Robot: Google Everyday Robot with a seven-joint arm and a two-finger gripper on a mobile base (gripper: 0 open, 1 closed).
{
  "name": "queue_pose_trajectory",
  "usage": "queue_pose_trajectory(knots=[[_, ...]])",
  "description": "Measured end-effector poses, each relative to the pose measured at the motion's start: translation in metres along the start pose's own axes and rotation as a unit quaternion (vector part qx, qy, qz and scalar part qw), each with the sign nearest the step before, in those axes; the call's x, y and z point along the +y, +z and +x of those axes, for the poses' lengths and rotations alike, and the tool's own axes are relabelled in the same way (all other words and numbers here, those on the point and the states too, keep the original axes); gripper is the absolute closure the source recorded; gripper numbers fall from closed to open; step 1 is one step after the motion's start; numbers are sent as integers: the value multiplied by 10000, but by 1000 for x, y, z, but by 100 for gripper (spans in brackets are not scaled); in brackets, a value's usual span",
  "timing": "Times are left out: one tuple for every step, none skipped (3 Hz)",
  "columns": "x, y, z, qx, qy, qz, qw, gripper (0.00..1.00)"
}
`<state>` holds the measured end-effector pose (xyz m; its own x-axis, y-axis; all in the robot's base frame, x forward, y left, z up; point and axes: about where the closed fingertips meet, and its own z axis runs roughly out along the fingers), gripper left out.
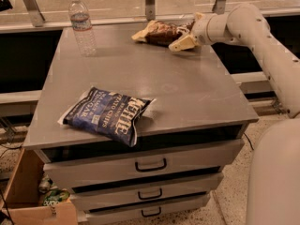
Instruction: Move brown chip bag near blue chip bag
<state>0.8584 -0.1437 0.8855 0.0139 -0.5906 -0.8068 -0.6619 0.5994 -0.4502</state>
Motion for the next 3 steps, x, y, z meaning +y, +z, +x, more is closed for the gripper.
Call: queue_pose_trajectory(knots=[[-13,-1,-2,-21,-115,149,9998,42],[-15,-6,-7,-18,-213,169,9996,65],[-5,-11,-17,-27,-392,38,9992,89]])
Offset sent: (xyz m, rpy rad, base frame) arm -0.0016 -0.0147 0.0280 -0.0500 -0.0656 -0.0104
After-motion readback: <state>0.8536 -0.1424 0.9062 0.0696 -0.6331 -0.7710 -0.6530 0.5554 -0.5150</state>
